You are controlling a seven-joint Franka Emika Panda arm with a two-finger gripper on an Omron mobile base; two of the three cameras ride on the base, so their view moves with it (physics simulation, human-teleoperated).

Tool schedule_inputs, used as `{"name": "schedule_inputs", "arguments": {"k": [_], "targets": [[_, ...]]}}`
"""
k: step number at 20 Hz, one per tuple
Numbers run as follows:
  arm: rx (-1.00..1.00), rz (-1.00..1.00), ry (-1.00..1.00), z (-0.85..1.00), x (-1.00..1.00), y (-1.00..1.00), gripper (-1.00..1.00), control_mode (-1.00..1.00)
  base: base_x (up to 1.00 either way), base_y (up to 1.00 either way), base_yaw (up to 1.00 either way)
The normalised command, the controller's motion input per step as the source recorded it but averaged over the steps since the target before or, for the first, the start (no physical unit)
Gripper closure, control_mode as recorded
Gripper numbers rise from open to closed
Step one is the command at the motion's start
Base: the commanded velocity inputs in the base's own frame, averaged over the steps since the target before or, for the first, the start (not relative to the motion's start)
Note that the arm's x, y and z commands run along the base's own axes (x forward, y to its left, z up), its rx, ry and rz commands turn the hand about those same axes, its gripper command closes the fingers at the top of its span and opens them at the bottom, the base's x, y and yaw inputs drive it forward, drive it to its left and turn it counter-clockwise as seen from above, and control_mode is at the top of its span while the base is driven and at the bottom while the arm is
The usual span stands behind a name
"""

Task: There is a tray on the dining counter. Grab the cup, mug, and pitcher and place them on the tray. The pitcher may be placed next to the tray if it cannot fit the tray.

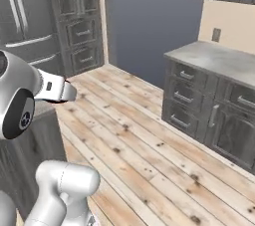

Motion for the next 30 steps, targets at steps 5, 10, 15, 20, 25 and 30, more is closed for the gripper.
{"name": "schedule_inputs", "arguments": {"k": [5,10,15,20,25,30], "targets": [[0.0,0.0,0.0,0.0,0.0,0.0,1.0,1.0,-0.37,0.84,0.55],[0.0,0.0,0.0,0.0,0.0,0.0,1.0,1.0,-0.41,0.81,0.56],[0.0,0.0,0.0,0.0,0.0,0.0,1.0,1.0,-0.39,0.74,0.57],[0.0,0.0,0.0,0.0,0.0,0.0,1.0,1.0,-0.25,0.69,0.55],[0.0,0.0,0.0,0.0,0.0,0.0,1.0,1.0,0.0,0.36,0.37],[0.0,0.0,0.0,0.0,0.0,0.0,1.0,1.0,0.18,0.31,0.25]]}}
